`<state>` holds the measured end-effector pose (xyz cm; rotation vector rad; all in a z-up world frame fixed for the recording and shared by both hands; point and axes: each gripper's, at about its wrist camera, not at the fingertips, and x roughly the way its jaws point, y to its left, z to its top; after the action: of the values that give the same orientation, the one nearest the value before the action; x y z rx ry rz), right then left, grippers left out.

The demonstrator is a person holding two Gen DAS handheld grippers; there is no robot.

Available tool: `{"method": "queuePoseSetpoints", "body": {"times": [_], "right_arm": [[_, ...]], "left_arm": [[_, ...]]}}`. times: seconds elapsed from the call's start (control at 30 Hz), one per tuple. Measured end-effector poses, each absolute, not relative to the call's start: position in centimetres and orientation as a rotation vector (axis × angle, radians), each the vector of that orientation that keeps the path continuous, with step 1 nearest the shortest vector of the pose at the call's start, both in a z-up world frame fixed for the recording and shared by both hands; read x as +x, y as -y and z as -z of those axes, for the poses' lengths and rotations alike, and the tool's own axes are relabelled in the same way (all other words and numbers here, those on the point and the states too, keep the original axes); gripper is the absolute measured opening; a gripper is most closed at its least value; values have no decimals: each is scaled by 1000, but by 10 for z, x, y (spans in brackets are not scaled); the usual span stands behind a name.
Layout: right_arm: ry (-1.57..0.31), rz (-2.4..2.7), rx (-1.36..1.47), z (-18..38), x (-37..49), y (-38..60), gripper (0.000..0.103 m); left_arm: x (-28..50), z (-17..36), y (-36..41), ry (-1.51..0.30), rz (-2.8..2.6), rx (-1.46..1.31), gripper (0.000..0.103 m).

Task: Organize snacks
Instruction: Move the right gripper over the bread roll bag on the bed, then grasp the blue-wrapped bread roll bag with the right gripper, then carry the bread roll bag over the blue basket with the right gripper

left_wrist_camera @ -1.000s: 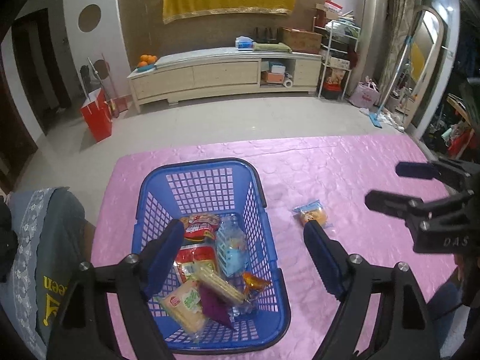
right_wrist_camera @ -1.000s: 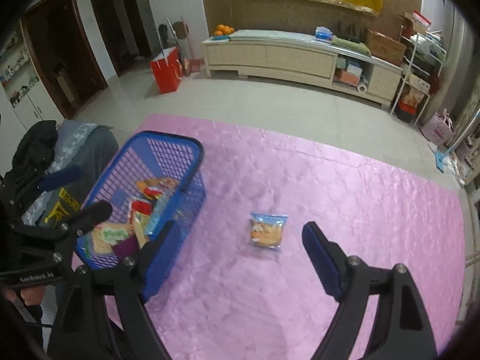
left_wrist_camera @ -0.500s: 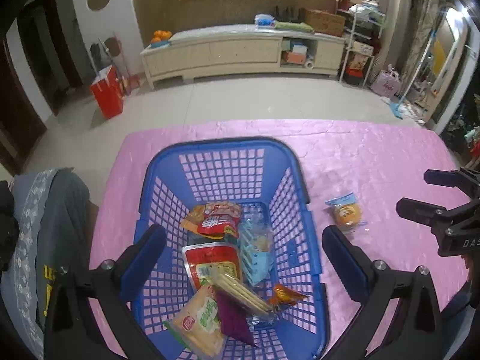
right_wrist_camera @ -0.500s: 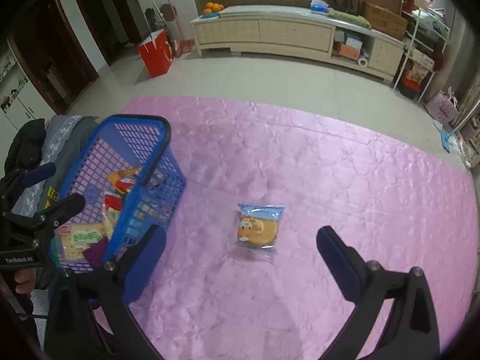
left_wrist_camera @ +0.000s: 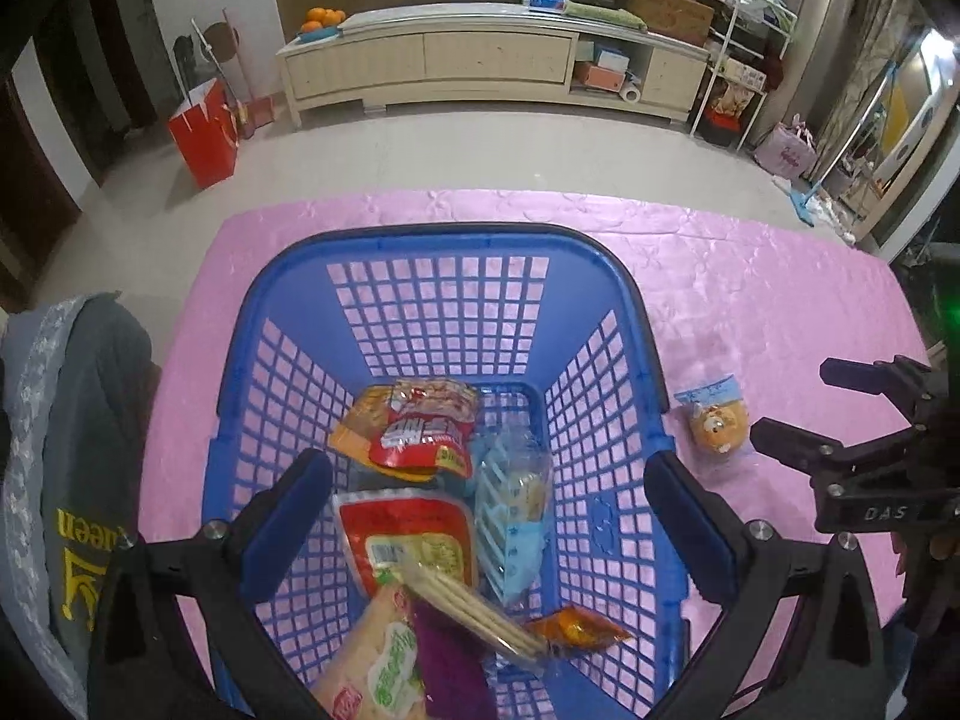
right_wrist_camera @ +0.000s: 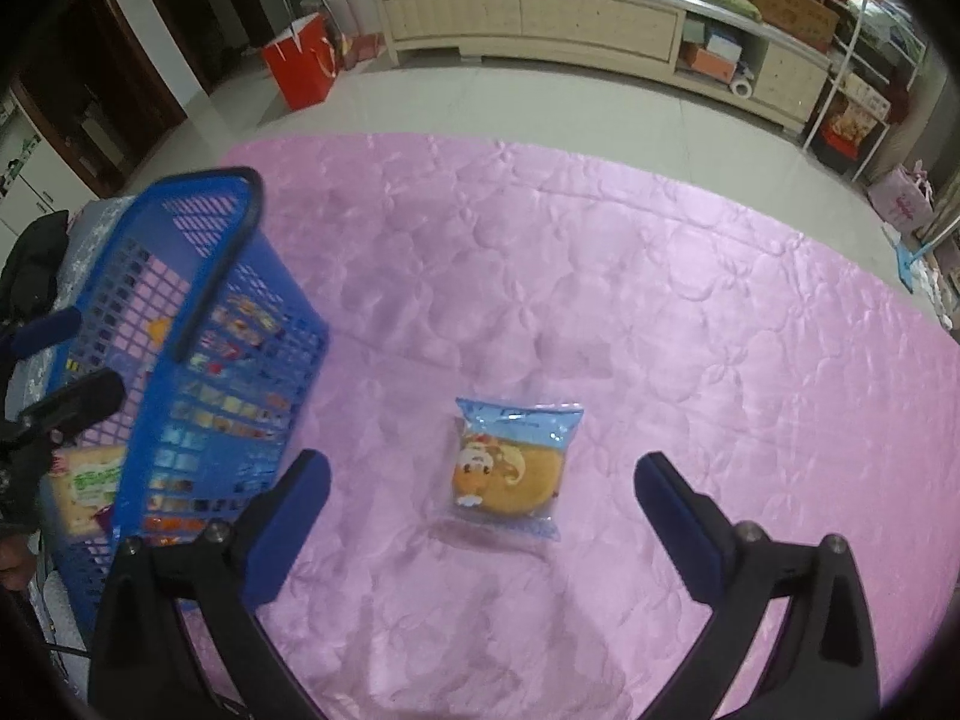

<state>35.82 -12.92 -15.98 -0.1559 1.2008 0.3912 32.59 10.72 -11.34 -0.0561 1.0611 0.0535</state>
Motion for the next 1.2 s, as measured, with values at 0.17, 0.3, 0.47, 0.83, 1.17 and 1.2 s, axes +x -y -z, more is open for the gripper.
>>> {"method": "queuePoseSetpoints", "body": {"times": [0.17, 0.3, 0.47, 0.83, 1.17, 1.2], "right_arm": [[-1238, -395, -180, 182, 366, 126, 102], [-1249, -363, -185, 196, 374, 128, 102], [-1288, -367, -176, 212, 380, 128, 89], [-1252, -389, -209, 203, 364, 129, 58], [-1112, -455, -216, 117, 316, 119, 58], [-1100, -461, -214, 111, 311, 115, 58]], "left_arm": [[338, 118, -105, -1075, -46, -66, 103], [345, 125, -105, -1081, -55, -44, 103], [348, 128, -103, -1078, -49, -46, 103], [338, 122, -102, -1053, -42, -28, 103], [305, 96, -107, -988, -11, -63, 103], [302, 94, -107, -982, -6, -66, 103]]}}
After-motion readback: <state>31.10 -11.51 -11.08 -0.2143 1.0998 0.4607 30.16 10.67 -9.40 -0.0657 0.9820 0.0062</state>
